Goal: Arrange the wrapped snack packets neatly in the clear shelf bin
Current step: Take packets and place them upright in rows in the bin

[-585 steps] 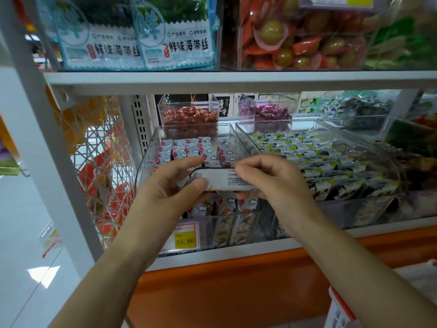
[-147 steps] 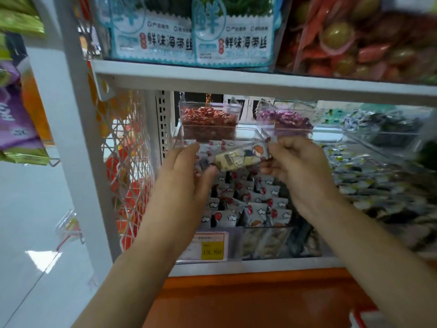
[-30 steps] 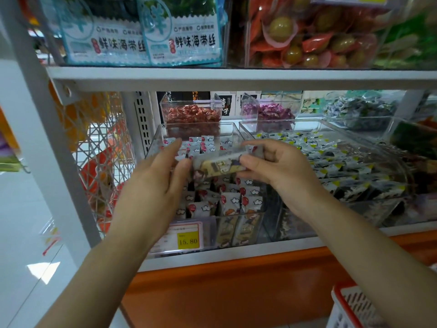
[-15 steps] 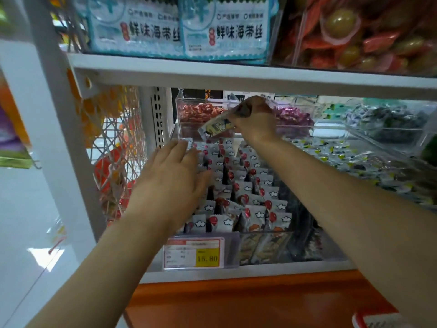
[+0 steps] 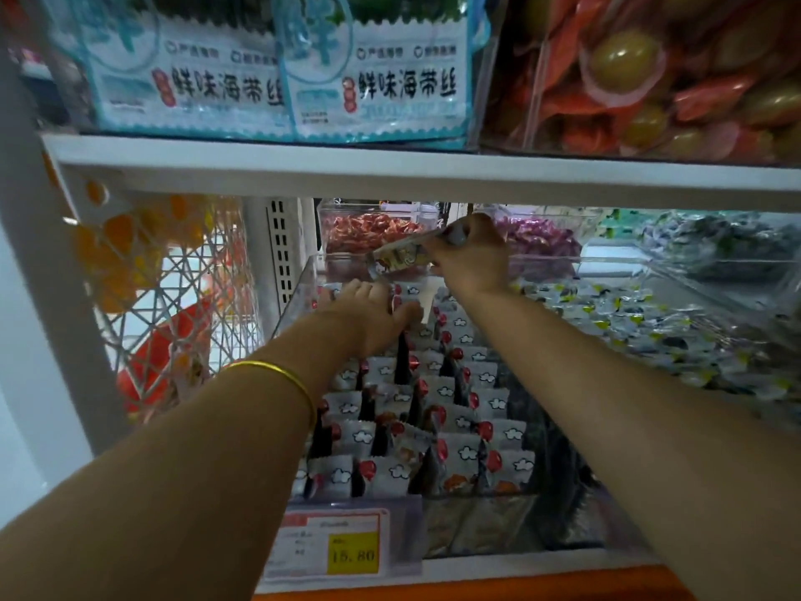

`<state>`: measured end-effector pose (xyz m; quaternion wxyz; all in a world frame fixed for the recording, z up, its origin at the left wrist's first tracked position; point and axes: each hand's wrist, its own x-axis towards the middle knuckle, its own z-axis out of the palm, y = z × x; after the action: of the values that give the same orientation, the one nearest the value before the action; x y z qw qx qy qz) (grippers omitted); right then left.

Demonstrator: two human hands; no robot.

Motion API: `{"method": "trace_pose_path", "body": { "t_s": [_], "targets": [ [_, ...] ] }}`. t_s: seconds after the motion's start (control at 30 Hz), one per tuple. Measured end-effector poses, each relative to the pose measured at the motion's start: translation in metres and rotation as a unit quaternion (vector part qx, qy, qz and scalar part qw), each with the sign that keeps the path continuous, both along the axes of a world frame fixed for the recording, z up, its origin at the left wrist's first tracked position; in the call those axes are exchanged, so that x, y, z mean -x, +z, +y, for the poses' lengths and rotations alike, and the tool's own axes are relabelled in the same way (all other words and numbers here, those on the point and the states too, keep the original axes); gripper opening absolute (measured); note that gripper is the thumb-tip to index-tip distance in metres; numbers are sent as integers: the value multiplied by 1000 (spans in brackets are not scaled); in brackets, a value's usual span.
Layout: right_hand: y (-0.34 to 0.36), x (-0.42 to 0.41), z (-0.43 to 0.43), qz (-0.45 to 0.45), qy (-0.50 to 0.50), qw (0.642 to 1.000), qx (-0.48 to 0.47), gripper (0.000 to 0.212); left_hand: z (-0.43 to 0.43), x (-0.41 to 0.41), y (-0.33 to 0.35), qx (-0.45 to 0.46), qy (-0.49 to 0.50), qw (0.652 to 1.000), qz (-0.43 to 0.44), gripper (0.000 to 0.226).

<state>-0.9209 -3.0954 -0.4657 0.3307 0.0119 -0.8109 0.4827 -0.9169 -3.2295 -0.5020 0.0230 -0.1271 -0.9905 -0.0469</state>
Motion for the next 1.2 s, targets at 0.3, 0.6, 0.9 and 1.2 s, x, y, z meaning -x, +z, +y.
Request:
{"method": "trace_pose_path", "body": {
  "t_s": [0.3,0.6,0.9,1.2],
  "targets": [
    [3,0,-4,-21,27,999,20,20,-8,1,1,27,24,999,-34,88],
    [13,16,-35,-28,59,981,-182,9,-15,-26,1,68,20,996,-48,92],
    [-4,30,-64,-81,45,916,-390,20,-24,-64,22,186,-9,983,9,76],
    [-1,12,-54,-117,110,927,-338,23,-51,-97,28,213,-17,976,35,62]
  ]
}}
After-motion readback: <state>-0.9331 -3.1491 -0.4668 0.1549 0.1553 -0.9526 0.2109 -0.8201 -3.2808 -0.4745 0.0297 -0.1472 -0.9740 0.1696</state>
